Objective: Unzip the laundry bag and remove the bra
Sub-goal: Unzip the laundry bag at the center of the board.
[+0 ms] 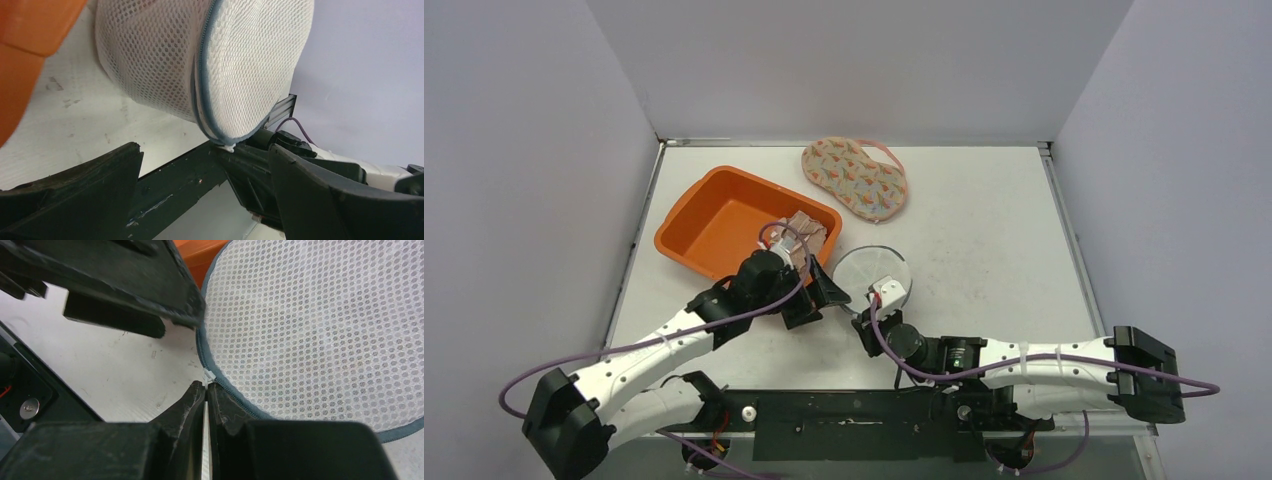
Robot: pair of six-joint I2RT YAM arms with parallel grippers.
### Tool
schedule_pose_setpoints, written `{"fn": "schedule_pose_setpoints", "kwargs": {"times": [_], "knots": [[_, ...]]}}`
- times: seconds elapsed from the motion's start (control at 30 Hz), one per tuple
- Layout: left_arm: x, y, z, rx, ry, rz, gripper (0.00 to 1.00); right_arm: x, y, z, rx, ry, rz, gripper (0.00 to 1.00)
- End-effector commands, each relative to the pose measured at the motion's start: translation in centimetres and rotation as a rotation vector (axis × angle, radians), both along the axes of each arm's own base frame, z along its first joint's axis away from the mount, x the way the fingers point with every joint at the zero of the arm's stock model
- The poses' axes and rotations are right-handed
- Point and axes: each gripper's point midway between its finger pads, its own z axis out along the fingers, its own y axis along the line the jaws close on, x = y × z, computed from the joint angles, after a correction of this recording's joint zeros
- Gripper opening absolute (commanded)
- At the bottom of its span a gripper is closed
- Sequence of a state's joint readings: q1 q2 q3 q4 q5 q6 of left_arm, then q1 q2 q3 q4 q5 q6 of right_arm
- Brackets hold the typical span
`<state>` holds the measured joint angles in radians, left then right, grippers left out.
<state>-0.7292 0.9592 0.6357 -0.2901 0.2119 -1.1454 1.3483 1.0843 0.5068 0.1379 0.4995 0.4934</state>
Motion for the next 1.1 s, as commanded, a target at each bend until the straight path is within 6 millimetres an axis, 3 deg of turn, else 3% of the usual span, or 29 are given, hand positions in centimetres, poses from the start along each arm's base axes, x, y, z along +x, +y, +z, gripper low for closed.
{"fn": "schedule_pose_setpoints", "kwargs": {"times": [0.0,0.1,0.4,0.63,0.9,1.07], "knots": [[1.2,-3.9,3.3,-0.103,-0.065,-0.033,0.96,0.2,2.0,3.5,0.121,-0.014,0.023,0.05],[2.0,-4.8,3.1,-0.095,-0.071,-0.031,0.98,0.1,1.8,3.7,0.127,-0.011,0.024,0.05],[3.4,-5.2,1.6,-0.09,-0.065,0.005,0.53,-0.2,0.5,4.2,0.143,0.004,0.007,0.05],[4.4,-4.7,2.0,-0.071,-0.085,0.021,0.32,-0.2,-1.0,3.8,0.133,0.013,-0.021,0.05],[4.9,-4.6,2.0,-0.073,-0.092,0.018,0.01,-0.2,-3.6,3.4,0.11,0.025,-0.076,0.05],[4.9,-4.8,1.9,-0.078,-0.095,0.001,0.0,0.0,-5.5,2.9,0.087,0.025,-0.124,0.05]]}}
